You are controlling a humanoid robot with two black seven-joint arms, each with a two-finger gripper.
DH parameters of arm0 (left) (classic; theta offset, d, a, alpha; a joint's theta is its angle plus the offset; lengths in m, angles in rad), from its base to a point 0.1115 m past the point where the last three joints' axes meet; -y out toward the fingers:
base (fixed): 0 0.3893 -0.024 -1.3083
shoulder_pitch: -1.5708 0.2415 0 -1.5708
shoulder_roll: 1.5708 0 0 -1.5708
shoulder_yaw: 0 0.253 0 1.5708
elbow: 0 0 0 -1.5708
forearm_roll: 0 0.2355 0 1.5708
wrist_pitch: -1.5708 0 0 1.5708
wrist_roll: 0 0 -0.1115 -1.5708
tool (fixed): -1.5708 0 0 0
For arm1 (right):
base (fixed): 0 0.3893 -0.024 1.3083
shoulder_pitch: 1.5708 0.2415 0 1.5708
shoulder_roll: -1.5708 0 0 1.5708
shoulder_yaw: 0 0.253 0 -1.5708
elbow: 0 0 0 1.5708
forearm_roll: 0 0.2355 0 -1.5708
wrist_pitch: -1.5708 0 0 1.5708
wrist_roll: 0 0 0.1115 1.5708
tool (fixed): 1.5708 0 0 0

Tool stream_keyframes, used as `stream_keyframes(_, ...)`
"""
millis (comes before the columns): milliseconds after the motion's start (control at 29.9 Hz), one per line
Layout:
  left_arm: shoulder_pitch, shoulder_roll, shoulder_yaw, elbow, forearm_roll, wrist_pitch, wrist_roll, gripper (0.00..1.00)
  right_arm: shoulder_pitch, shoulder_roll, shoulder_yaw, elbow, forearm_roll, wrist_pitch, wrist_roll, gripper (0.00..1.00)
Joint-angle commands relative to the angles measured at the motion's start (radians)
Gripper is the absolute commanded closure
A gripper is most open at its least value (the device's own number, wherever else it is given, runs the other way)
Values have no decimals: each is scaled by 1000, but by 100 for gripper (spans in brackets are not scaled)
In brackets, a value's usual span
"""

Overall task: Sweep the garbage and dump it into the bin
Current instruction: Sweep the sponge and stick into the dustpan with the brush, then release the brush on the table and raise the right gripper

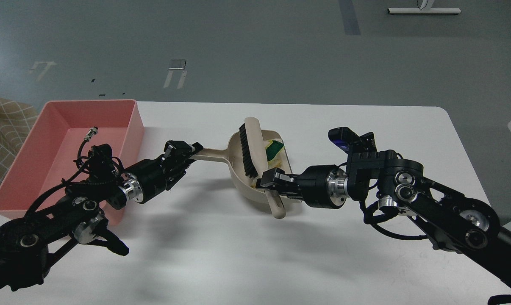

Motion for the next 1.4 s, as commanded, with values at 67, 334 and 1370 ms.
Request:
stream_keyframes(67, -3, -6, -4, 0, 0, 0, 1, 100, -1, -107, 32, 49, 37, 0, 0, 100)
stream_keyframes(334, -3, -10, -8, 0, -9, 0, -2, 100, -21, -262, 111, 91, 112, 0, 2, 100)
stream_keyframes(1370, -6, -58, -152, -8, -12, -3, 0, 100, -259, -742, 90, 100, 32, 0, 14, 100)
